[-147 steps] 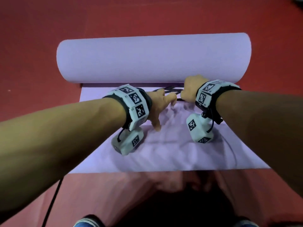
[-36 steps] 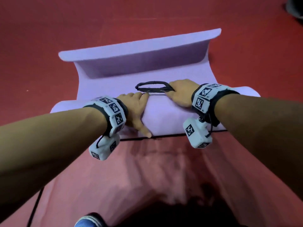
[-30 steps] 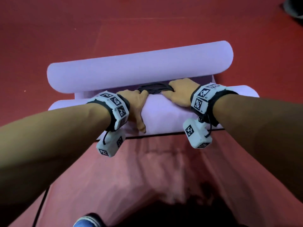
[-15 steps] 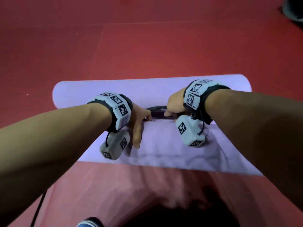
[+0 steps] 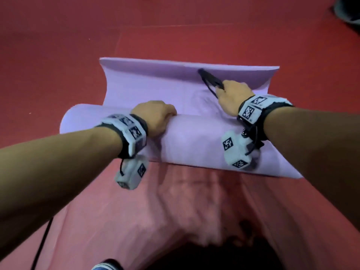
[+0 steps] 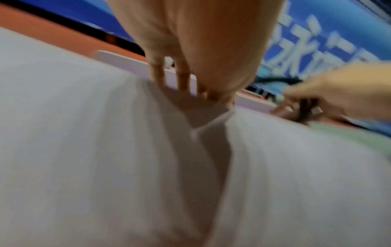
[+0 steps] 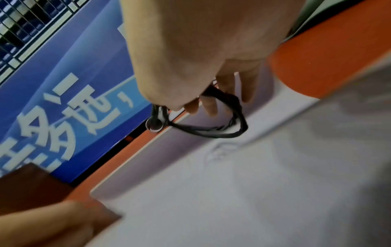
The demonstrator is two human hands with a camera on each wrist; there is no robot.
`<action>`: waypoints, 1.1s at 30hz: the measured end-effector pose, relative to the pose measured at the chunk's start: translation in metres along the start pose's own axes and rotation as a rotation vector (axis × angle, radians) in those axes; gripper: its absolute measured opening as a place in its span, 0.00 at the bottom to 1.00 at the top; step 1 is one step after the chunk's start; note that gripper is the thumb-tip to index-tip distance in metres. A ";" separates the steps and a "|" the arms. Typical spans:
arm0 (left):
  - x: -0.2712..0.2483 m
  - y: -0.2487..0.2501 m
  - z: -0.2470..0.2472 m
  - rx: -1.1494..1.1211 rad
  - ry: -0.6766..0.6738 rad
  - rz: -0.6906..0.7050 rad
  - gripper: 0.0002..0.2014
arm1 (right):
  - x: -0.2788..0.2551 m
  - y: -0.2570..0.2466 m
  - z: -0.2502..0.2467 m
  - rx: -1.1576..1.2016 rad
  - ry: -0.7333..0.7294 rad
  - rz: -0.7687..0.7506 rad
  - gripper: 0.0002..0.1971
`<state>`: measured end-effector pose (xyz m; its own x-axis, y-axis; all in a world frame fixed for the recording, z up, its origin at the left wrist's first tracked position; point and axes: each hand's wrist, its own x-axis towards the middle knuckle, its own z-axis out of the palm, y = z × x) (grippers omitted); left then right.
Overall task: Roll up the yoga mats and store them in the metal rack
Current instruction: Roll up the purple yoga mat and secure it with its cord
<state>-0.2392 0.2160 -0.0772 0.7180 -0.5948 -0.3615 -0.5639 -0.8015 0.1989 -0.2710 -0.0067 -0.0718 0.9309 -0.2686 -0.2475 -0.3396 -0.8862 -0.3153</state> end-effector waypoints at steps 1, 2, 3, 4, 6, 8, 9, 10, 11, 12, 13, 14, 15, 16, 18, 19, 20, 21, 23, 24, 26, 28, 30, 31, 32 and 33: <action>0.000 0.006 0.006 0.093 -0.035 -0.024 0.38 | -0.001 -0.001 0.003 -0.009 -0.033 0.004 0.16; -0.001 0.010 0.011 0.194 -0.094 -0.038 0.52 | -0.003 -0.003 0.006 -0.038 -0.071 -0.010 0.16; -0.003 0.012 0.016 0.272 -0.146 -0.030 0.63 | -0.003 -0.005 0.009 -0.075 -0.116 -0.037 0.16; -0.004 0.012 0.020 0.323 -0.174 -0.009 0.69 | -0.005 -0.006 0.012 -0.103 -0.154 -0.067 0.16; -0.004 0.008 0.022 0.361 -0.137 0.051 0.71 | -0.008 -0.006 0.017 -0.140 -0.193 -0.111 0.14; 0.003 0.008 0.019 0.355 -0.118 0.065 0.66 | -0.011 -0.004 0.023 -0.161 -0.194 -0.136 0.11; 0.007 0.011 0.015 0.340 -0.125 0.059 0.63 | -0.012 -0.001 0.025 -0.165 -0.187 -0.142 0.11; 0.011 0.013 0.010 0.331 -0.140 0.051 0.59 | -0.013 0.000 0.025 -0.166 -0.180 -0.145 0.10; 0.014 0.015 0.007 0.331 -0.152 0.046 0.56 | -0.014 0.000 0.023 -0.170 -0.170 -0.153 0.11; 0.016 0.015 0.004 0.341 -0.161 0.041 0.55 | -0.014 -0.001 0.020 -0.177 -0.169 -0.167 0.12; 0.015 0.016 0.001 0.365 -0.172 0.041 0.54 | -0.013 -0.002 0.016 -0.187 -0.173 -0.183 0.14; 0.014 0.019 0.000 0.392 -0.184 0.047 0.53 | -0.013 -0.004 0.013 -0.196 -0.184 -0.196 0.15; 0.012 0.022 -0.001 0.412 -0.213 0.056 0.50 | -0.013 -0.004 0.011 -0.203 -0.205 -0.207 0.17; 0.011 0.025 0.000 0.405 -0.256 0.057 0.43 | -0.015 -0.006 0.010 -0.213 -0.238 -0.216 0.18; 0.014 0.031 0.003 0.246 -0.405 0.049 0.30 | -0.019 -0.005 0.014 -0.258 -0.378 -0.214 0.20; 0.017 0.033 0.004 0.151 -0.498 0.051 0.28 | -0.022 -0.004 0.019 -0.297 -0.450 -0.207 0.21; 0.019 0.033 0.004 0.063 -0.571 0.057 0.28 | -0.023 -0.003 0.021 -0.335 -0.483 -0.199 0.20; 0.021 0.031 0.004 -0.038 -0.622 0.055 0.31 | -0.022 -0.002 0.022 -0.373 -0.474 -0.198 0.20; 0.023 0.025 0.008 -0.254 -0.681 0.040 0.36 | -0.018 0.003 0.017 -0.339 -0.327 -0.184 0.19; 0.021 0.023 0.008 -0.287 -0.647 0.054 0.41 | -0.016 0.006 0.013 -0.281 -0.237 -0.159 0.18; 0.019 0.016 0.006 -0.149 -0.434 0.078 0.54 | -0.013 0.013 0.007 -0.232 -0.115 -0.123 0.16; 0.015 0.008 0.001 -0.027 -0.188 0.081 0.61 | -0.016 0.017 0.004 -0.237 -0.062 -0.060 0.13; 0.016 0.001 -0.004 -0.084 0.036 0.009 0.51 | -0.021 0.015 0.002 -0.249 0.027 -0.022 0.12; 0.018 0.003 -0.005 -0.092 0.164 0.003 0.42 | -0.021 0.015 0.002 -0.245 0.077 -0.020 0.12; 0.021 0.008 -0.004 -0.059 0.291 0.006 0.33 | -0.023 0.013 0.002 -0.230 0.124 -0.021 0.12; 0.026 0.016 -0.005 -0.024 0.371 0.017 0.29 | -0.023 0.012 0.001 -0.190 0.176 -0.015 0.13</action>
<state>-0.2280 0.1878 -0.0791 0.8099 -0.5865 -0.0037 -0.5708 -0.7897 0.2249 -0.2964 -0.0106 -0.0706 0.9503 -0.3018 -0.0758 -0.3097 -0.9411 -0.1358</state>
